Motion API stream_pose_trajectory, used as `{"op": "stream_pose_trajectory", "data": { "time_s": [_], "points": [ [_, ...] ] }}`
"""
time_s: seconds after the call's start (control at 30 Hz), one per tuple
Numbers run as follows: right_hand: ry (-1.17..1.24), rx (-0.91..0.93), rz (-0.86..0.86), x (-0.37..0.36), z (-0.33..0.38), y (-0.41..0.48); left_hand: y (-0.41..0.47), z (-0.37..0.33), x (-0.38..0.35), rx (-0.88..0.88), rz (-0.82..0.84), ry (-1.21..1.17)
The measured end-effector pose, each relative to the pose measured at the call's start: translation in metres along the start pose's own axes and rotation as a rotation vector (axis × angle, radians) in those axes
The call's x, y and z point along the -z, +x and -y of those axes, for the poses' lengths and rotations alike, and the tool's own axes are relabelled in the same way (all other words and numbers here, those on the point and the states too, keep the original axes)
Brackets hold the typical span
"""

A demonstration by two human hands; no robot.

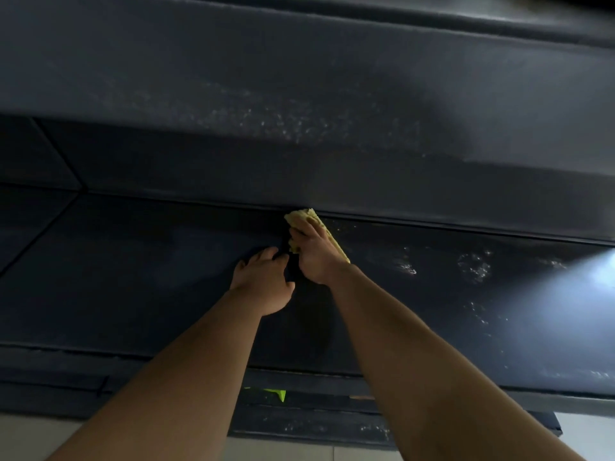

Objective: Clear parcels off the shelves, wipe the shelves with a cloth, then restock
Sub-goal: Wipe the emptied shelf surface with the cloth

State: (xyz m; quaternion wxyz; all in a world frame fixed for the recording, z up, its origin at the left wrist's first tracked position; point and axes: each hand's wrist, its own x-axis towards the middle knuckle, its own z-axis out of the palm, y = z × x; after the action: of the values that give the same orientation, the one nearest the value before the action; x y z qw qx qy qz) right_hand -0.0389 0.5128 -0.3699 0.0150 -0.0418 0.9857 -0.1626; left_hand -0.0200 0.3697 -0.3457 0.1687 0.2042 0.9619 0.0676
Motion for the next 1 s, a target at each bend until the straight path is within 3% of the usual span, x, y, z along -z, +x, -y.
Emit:
{"op": "stream_pose_trajectory", "data": {
  "time_s": [0.27,0.43,0.67,0.77,0.83,0.93,1.0],
  "points": [
    [0.128,-0.275,-0.065,0.017,-0.035,-0.001,0.009,-0.013,-0.002,0.068,0.014,0.012],
    [0.027,-0.455,-0.167,0.03,-0.078,-0.043,0.003,-0.02,-0.008,0.088,0.026,0.007],
    [0.149,-0.852,-0.306,0.042,-0.097,-0.103,-0.014,-0.041,-0.016,0.034,0.018,-0.02],
    [0.105,-0.613,-0.396,0.034,-0.066,-0.108,-0.024,-0.043,-0.019,0.015,0.003,-0.021],
    [0.124,-0.472,-0.308,0.022,-0.036,-0.102,-0.032,-0.044,-0.022,0.006,0.001,-0.014],
    [0.189,-0.475,-0.126,0.007,-0.012,-0.096,-0.042,-0.047,-0.026,-0.001,0.001,-0.013],
    [0.178,-0.53,-0.125,0.009,-0.018,-0.1,-0.047,-0.05,-0.029,-0.006,-0.004,0.004]
  ]
}}
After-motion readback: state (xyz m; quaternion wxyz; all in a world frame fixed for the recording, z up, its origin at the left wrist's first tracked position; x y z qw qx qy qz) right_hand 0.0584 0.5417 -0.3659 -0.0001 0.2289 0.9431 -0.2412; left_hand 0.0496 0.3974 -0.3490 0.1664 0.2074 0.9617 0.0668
